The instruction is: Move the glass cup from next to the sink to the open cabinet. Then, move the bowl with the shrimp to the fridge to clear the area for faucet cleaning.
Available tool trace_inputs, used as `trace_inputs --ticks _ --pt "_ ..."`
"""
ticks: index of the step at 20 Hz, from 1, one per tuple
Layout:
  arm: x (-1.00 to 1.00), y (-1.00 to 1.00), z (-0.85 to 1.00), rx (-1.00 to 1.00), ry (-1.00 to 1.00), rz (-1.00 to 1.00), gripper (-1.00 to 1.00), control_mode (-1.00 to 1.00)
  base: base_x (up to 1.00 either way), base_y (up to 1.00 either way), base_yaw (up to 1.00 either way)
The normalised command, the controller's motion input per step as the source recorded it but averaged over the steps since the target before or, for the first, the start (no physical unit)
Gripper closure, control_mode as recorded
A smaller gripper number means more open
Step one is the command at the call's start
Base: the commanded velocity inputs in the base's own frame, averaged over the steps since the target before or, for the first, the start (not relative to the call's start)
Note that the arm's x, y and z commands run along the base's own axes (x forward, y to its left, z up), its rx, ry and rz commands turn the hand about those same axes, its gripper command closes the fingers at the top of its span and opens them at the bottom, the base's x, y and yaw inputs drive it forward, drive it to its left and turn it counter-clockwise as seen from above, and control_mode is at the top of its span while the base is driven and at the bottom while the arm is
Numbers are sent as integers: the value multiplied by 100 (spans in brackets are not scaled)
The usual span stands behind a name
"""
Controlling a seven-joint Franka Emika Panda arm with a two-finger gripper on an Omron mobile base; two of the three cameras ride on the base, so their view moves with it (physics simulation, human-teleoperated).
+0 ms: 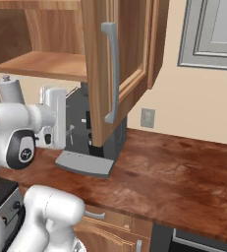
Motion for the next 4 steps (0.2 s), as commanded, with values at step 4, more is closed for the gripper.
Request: trace_inputs --ticks 4 --pt "-4 -7 0 0 0 -6 -100 -100 0 0 0"
